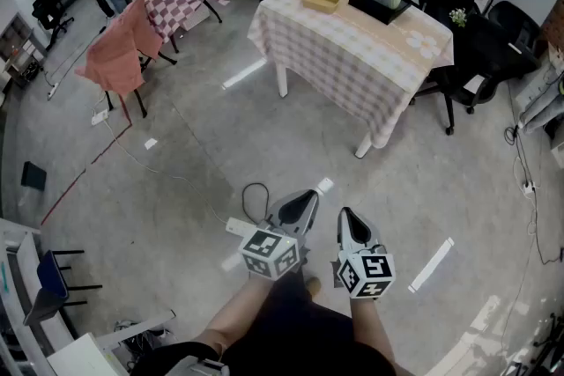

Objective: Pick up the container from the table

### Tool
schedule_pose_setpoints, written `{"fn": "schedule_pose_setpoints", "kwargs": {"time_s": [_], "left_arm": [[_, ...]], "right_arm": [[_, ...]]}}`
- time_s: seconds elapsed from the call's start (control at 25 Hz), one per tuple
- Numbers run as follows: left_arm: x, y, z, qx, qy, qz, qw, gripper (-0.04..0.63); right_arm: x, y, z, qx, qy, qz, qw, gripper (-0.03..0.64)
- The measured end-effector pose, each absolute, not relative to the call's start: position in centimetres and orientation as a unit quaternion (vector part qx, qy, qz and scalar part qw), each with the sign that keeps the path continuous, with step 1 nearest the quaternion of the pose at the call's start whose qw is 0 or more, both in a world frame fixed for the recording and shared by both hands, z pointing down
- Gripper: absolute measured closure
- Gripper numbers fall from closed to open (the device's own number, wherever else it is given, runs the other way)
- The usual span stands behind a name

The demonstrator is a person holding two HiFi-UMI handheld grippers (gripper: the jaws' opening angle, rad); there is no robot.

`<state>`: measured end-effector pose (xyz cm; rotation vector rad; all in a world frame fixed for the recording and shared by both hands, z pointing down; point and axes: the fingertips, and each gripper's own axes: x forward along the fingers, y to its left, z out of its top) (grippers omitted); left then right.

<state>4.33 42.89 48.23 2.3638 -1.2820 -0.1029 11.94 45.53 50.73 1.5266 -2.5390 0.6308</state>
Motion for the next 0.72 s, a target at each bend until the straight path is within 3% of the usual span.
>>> {"fn": "schedule_pose_setpoints", "kwargs": {"time_s": [0.36,0.72], "left_arm": [[5.1,51.1,48.3,0.85,-0.478,-0.042,0.219,0.571],[6.4,50.6,48.3,0.855,-0.47,-0.041,0.217,0.571]], "right_arm": [[13.7,52.4,50.0,0.49,-0.849,0.198,0.012,0.612],[14.6,52.3,50.0,0.496,-0.846,0.194,0.013,0.612]]}}
